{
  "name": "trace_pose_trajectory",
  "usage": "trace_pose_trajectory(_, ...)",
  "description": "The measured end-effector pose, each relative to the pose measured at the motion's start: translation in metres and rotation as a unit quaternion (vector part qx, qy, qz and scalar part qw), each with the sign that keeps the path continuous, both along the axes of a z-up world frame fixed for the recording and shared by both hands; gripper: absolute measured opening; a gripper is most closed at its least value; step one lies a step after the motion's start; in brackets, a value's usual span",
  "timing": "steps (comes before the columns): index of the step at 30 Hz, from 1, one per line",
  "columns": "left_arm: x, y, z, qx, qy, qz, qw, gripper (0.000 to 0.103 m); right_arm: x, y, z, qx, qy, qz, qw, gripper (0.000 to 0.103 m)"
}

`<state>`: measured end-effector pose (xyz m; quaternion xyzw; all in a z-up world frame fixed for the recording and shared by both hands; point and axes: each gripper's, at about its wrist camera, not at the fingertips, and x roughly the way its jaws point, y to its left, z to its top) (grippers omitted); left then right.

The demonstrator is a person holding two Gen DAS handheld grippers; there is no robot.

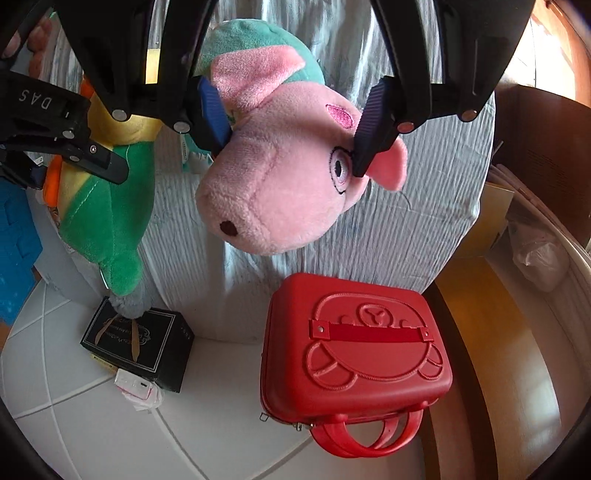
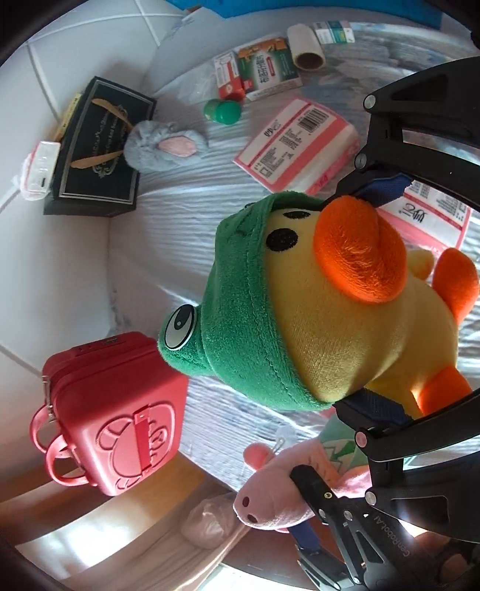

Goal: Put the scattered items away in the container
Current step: 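Lift and carry the pig and duck plushes over the blue crate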

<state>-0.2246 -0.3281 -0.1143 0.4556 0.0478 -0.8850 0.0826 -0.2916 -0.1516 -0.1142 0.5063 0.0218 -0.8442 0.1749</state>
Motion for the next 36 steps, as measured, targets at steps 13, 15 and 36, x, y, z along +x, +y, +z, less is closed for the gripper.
trace_pose_trajectory(13, 0.040, 0.048, 0.053, -0.037, 0.101, -0.007, 0.9942, 0.061, 0.046, 0.044, 0.073, -0.024, 0.112, 0.007, 0.993, 0.083)
trace_pose_trajectory(15, 0.048, 0.059, 0.060, -0.045, 0.116, -0.006, 0.9922, 0.061, 0.054, 0.056, 0.082, -0.026, 0.132, 0.007, 0.991, 0.083)
trace_pose_trajectory(36, 0.076, 0.183, 0.133, -0.087, 0.176, -0.022, 0.9803, 0.061, 0.086, 0.190, 0.176, -0.023, 0.220, -0.008, 0.975, 0.083)
